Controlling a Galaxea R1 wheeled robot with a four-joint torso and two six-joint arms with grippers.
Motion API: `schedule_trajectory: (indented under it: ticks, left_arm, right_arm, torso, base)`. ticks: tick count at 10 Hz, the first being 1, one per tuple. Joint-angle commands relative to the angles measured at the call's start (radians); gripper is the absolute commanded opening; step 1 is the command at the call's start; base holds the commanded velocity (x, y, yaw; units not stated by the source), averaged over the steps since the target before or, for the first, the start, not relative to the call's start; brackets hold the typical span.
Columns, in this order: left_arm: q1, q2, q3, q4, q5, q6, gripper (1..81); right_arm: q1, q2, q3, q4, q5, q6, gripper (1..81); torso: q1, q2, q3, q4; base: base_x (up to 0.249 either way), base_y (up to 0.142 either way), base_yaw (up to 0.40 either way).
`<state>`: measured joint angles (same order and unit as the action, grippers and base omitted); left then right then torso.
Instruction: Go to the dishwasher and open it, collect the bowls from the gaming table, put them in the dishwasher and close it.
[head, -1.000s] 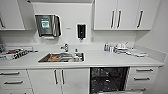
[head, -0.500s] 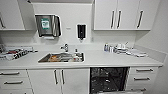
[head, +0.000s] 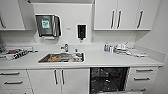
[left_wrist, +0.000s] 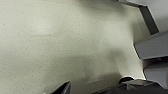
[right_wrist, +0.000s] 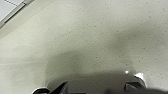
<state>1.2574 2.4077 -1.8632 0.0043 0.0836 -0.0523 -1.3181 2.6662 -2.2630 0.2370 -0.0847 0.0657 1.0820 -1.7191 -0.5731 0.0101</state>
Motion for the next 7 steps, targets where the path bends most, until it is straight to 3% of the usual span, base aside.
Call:
schedule_trajectory:
  ticks: [1, 4, 6, 7]
  left_arm:
    - [0.118, 0.140, -0.188, -0.001, -0.048, 0.003, 81.1]
    - [0.188, 0.266, -0.410, 0.010, -0.064, 0.005, 81.1]
    - [0.225, 0.322, -0.510, 0.011, -0.133, 0.006, 81.1]
    - [0.234, 0.343, -0.538, 0.013, -0.139, 0.006, 81.1]
  right_arm:
    - [-0.060, 0.066, -0.062, -0.001, 0.049, -0.113, 81.1]
    - [-0.132, 0.068, -0.049, -0.054, 0.128, -0.123, 81.1]
    - [-0.149, 0.070, -0.039, -0.048, 0.149, -0.116, 81.1]
    - [-0.151, 0.071, -0.059, -0.044, 0.149, -0.107, 81.1]
  torso:
    - [0.000, 0.000, 0.000, 0.000]
    - [0.000, 0.000, 0.000, 0.000]
    - [0.000, 0.000, 0.001, 0.000]
    - [0.000, 0.000, 0.001, 0.000]
  base:
    - [0.000, 0.000, 0.000]
    - [0.000, 0.000, 0.000]
    - [0.000, 0.000, 0.000]
    - [0.000, 0.000, 0.000]
